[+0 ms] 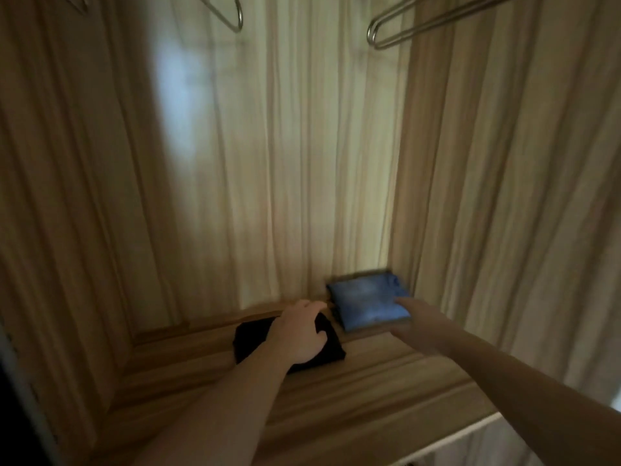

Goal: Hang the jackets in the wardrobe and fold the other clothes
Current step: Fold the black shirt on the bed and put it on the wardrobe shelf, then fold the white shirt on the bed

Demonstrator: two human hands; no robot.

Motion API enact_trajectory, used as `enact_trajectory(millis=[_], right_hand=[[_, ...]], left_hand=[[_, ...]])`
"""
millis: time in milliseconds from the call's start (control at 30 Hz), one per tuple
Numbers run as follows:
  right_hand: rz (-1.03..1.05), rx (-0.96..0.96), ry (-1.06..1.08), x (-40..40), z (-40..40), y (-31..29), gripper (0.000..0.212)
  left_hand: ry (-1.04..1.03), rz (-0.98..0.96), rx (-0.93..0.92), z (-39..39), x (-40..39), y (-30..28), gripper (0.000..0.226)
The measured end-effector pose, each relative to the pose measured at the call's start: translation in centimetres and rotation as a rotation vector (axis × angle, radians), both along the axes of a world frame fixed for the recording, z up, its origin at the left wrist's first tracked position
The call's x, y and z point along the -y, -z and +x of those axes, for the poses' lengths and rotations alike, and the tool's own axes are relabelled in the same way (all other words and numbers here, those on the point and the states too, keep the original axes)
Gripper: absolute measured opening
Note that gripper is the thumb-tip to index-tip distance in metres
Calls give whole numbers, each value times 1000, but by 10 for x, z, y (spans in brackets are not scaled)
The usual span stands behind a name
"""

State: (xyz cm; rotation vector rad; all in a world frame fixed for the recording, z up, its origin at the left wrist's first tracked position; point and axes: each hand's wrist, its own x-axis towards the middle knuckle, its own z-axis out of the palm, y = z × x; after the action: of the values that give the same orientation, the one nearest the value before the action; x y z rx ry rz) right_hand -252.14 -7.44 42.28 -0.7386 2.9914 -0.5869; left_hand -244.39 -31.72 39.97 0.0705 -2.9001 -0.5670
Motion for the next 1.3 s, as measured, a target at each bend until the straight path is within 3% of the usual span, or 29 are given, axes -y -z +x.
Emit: enact_trajectory(millis=[233, 467, 733, 1067, 1300], right_hand=[[-39, -59, 309, -37, 132, 5, 66], [-10, -63, 514, -68, 282, 8, 61], [-94, -90, 799, -109, 463, 22, 56], [-62, -129, 1344, -120, 811, 74, 56], [-81, -164, 1750, -45, 1011, 83, 57]], left_hand=[[207, 9, -69, 60, -25, 18, 53], [445, 160, -145, 147, -64, 38, 55], [744, 188, -155, 244, -135, 37, 48], [1162, -49, -159, 460, -213, 50, 47], [1651, 31, -162, 645, -262, 49, 45]])
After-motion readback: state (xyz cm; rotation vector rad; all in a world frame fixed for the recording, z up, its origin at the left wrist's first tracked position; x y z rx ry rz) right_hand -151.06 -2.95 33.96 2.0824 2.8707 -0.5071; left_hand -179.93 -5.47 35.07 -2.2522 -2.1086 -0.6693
